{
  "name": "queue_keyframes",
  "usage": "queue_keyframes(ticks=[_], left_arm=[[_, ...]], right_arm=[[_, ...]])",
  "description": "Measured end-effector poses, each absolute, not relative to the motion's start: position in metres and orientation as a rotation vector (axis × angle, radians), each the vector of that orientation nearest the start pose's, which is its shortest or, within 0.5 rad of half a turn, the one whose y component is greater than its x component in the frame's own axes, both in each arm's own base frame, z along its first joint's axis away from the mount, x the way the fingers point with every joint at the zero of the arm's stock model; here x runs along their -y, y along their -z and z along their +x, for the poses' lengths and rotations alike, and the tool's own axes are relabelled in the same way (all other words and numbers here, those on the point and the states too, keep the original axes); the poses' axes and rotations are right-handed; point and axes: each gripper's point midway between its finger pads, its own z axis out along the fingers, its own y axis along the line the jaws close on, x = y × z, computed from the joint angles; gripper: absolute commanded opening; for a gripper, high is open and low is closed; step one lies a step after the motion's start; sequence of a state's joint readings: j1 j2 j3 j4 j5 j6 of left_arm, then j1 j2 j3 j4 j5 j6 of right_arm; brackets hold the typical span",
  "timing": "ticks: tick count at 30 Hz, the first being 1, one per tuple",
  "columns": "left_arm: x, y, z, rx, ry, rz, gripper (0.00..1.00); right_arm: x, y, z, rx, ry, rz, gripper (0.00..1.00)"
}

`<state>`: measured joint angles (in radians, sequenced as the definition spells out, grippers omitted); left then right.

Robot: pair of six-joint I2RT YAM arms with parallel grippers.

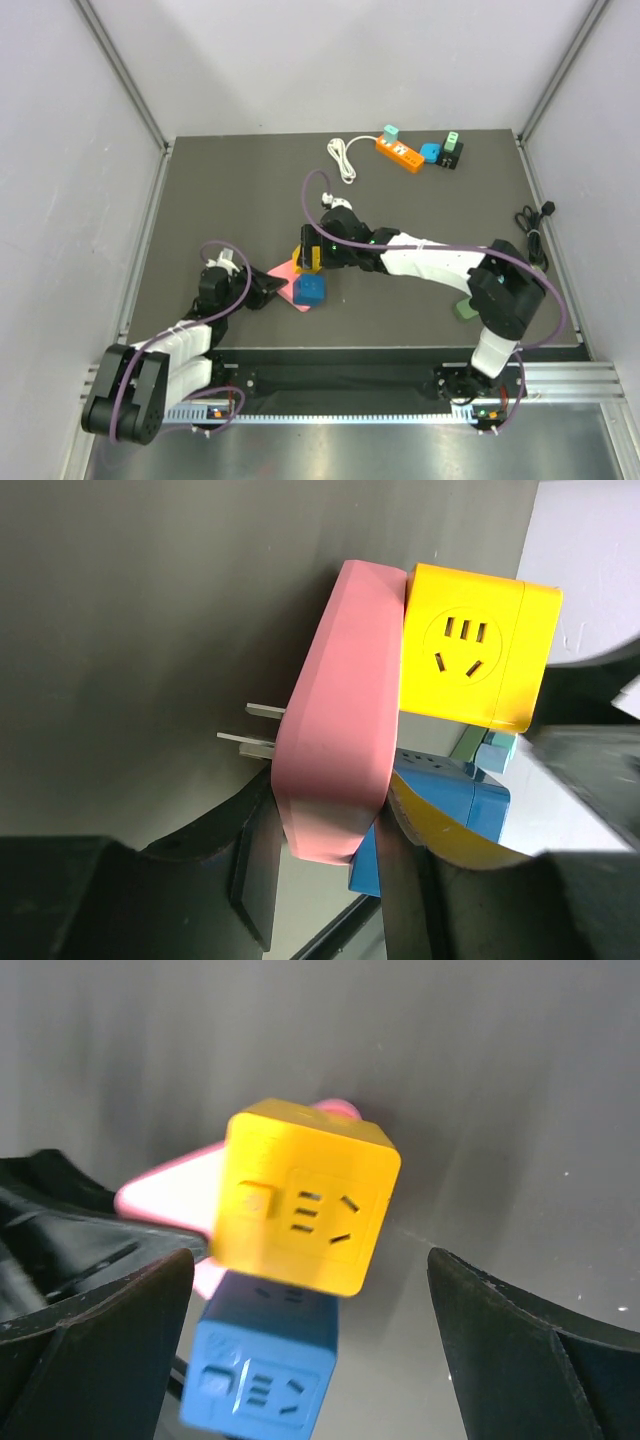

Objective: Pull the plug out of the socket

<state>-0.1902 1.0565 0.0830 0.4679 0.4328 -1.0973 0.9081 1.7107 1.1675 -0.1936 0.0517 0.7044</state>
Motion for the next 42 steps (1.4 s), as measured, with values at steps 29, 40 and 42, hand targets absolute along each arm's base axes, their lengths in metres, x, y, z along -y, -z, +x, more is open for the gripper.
queue_keyframes(ticks=[29,40,42], left_arm=[[0.152,-0.052,0.231,-2.148,1.181,-0.731,0.00],[0.149,-0.050,0.232,-2.169,1.135,-0.759,0.00],[0.148,-0.050,0.232,-2.179,1.115,-0.764,0.00]], right_arm=[[-0.396,-0.080,0.290,-2.447,-0.681,-0.170,0.72],[-0.399,-0.082,0.290,-2.439,-0.701,-0.156,0.00],[-0.399,-0.082,0.290,-2.438,-0.700,-0.155,0.00]])
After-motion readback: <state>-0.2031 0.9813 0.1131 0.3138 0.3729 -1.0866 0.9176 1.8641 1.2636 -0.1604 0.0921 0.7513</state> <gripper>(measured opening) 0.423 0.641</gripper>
